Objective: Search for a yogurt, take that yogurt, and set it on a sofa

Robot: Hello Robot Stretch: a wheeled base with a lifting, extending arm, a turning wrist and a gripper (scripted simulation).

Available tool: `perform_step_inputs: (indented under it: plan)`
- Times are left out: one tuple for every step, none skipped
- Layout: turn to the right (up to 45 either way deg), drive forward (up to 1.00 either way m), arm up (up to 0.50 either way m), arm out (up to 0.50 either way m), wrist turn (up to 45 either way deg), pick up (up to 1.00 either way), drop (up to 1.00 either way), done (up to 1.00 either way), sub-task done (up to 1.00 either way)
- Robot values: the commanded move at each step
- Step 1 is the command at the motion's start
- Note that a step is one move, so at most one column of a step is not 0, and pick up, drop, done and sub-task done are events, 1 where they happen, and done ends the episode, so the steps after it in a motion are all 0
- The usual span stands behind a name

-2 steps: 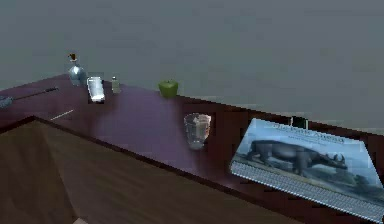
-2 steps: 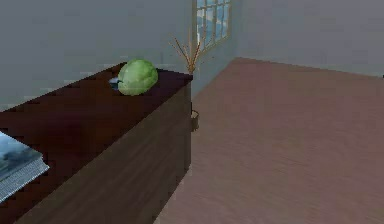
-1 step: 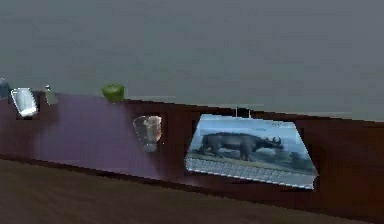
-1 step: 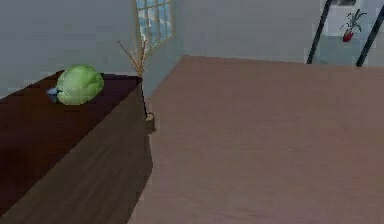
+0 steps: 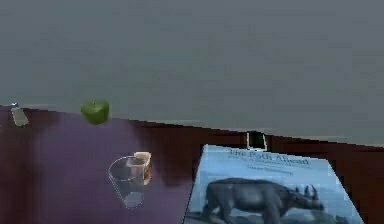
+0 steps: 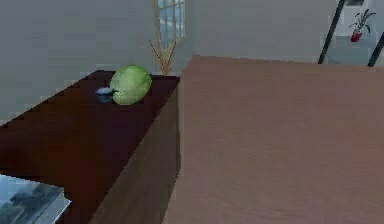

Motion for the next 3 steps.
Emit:
perform_step_inputs:
  plan:
    - [-45.0,0.00,0.00,0.00,0.0,0.00,0.00,0.00,0.00]
    - [-45.0,0.00,0.00,0.00,0.0,0.00,0.00,0.00,0.00]
    - [-12.0,0.00,0.00,0.00,0.0,0.00,0.00,0.00,0.00]
